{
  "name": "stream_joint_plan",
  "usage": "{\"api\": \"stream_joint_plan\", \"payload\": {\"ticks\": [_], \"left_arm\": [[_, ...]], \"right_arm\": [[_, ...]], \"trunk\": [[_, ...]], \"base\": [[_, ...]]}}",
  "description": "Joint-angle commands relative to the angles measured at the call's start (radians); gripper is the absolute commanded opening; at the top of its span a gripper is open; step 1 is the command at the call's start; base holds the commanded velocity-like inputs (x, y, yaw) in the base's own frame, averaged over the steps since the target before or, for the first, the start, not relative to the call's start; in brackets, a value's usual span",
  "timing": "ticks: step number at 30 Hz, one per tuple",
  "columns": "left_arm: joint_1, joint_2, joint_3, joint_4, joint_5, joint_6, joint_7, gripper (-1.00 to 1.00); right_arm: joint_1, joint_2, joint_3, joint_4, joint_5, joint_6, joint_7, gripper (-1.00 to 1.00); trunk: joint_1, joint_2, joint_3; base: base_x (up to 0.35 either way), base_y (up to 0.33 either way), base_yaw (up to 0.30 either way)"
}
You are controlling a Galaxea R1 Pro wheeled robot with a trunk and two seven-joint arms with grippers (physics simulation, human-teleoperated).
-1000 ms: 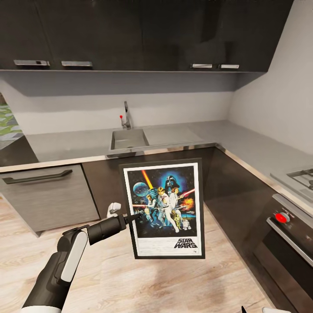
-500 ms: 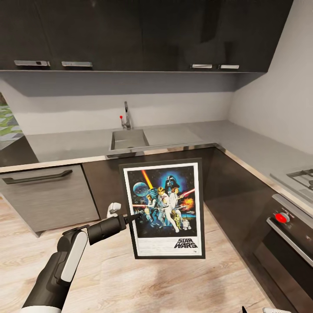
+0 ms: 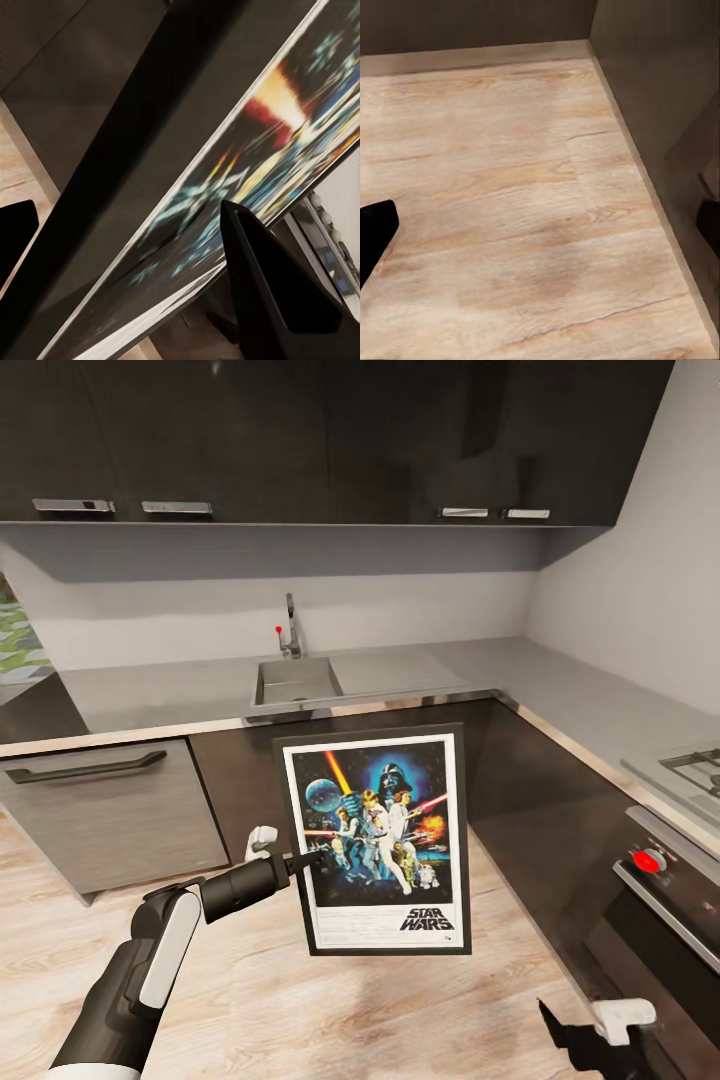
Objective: Pick up the poster from the kitchen countertop and hang it on one of the wall nails in the kitchen.
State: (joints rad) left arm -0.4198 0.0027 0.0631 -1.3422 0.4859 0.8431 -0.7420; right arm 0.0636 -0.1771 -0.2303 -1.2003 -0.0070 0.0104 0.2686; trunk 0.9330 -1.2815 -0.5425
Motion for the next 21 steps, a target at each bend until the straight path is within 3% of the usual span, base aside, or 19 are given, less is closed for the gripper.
{"api": "stream_joint_plan", "payload": {"ticks": [1,2,3,7,10,12,14,15,17,21], "left_arm": [[-0.001,0.000,0.001,0.000,0.002,0.005,-0.005,-1.00],[-0.001,0.000,0.001,0.000,0.002,0.005,-0.005,-1.00],[-0.001,0.000,0.001,0.000,0.002,0.005,-0.005,-1.00],[-0.001,0.000,0.001,0.000,0.002,0.005,-0.005,-1.00],[-0.001,0.000,0.000,0.000,0.002,0.005,-0.005,-1.00],[-0.001,0.000,0.000,0.000,0.002,0.005,-0.005,-1.00],[-0.001,0.000,0.000,0.000,0.002,0.005,-0.005,-1.00],[-0.001,0.000,0.000,0.000,0.002,0.005,-0.005,-1.00],[-0.001,-0.001,-0.001,-0.001,0.002,0.005,-0.005,-1.00],[-0.001,-0.001,-0.002,-0.002,0.002,0.005,-0.005,-1.00]], "right_arm": [[-0.002,-0.010,-0.002,-0.005,-0.001,0.002,0.040,1.00],[-0.004,-0.020,-0.002,-0.009,-0.001,0.002,0.071,1.00],[-0.017,-0.050,-0.002,-0.016,-0.004,0.004,0.139,1.00],[-0.042,-0.093,-0.002,-0.023,-0.008,0.021,0.240,1.00],[-0.082,-0.107,-0.002,-0.024,-0.006,0.084,0.346,1.00],[-0.141,-0.123,-0.002,-0.024,-0.003,0.147,0.486,1.00],[-0.172,-0.140,-0.003,-0.022,-0.001,0.172,0.557,1.00],[-0.200,-0.162,-0.002,-0.020,-0.002,0.196,0.624,1.00],[-0.224,-0.185,-0.003,-0.019,-0.004,0.224,0.691,1.00],[-0.280,-0.216,0.001,-0.015,-0.004,0.299,0.865,1.00]], "trunk": [[0.000,-0.001,-0.001],[0.000,-0.001,-0.001],[0.000,-0.001,-0.001],[0.000,-0.001,-0.001],[0.000,-0.001,-0.001],[0.000,-0.001,-0.001],[0.000,-0.001,-0.001],[0.000,-0.001,-0.001],[0.000,-0.001,-0.001],[0.000,-0.001,-0.001]], "base": [[0.000,0.000,0.000],[0.000,0.000,0.000],[0.000,0.000,0.000],[0.000,0.000,0.000],[0.000,0.000,0.000],[0.000,0.000,0.000],[0.000,0.000,0.000],[0.000,0.000,0.000],[0.000,0.000,0.000],[0.000,0.000,0.000]]}}
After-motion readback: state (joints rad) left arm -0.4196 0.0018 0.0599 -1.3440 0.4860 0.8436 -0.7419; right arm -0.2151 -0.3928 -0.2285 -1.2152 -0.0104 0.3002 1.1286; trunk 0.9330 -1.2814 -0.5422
